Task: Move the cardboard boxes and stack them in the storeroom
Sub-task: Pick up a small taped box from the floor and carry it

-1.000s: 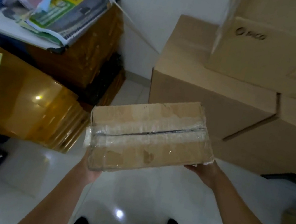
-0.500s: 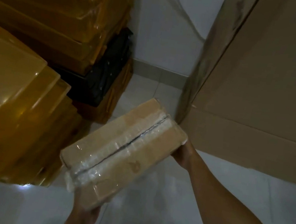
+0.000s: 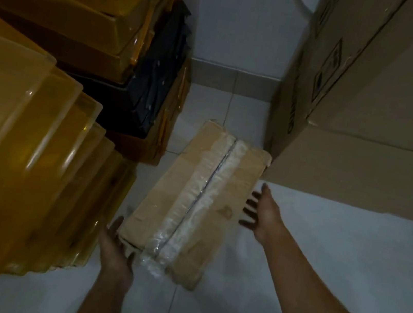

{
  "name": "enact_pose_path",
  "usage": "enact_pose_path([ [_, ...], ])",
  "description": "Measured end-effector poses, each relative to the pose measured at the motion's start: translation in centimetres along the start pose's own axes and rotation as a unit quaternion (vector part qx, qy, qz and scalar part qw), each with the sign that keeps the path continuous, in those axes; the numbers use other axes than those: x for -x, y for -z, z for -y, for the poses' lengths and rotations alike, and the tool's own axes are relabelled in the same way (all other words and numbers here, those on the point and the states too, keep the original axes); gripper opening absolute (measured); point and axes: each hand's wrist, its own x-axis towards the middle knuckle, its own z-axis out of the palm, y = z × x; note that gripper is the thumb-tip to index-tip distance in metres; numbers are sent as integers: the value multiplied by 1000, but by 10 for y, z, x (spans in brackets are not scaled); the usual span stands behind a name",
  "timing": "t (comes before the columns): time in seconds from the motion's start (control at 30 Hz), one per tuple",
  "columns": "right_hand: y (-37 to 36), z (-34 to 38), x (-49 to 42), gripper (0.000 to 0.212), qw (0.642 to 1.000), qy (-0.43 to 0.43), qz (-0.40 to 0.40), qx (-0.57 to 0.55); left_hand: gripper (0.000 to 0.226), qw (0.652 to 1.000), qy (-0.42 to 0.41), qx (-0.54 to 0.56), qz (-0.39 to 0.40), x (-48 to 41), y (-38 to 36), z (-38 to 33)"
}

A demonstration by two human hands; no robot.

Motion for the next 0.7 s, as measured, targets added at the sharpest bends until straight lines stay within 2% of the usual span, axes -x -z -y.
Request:
enact_pose_path([
  [0.1, 10, -32, 39, 70, 986, -46, 145, 69, 57, 987, 83, -41, 131, 6, -22, -26],
  [0.13, 9, -34, 40, 73, 984, -48, 160, 52, 54, 974, 115, -55, 186, 8, -23, -26],
  [0.2, 7, -32, 39, 72, 983, -28, 181, 10, 54, 961, 140, -67, 230, 12, -32, -23],
  [0.33, 22, -54, 52, 85, 986, -19, 168, -15, 39, 962, 64, -114, 239, 25, -47, -9],
  [0.43, 26, -73, 71, 75, 977, -89, 193, -34, 45, 958, 65, -134, 247, 37, -59, -10],
  [0.53, 19, -58, 56, 75, 973, -53, 195, -110, 35, 959, 44, -160, 231, 35, -82, -20],
  [0.7, 8, -9, 11, 39, 966, -5, 126, -228, 39, 954, 18, -170, 245, 7, -147, -26],
])
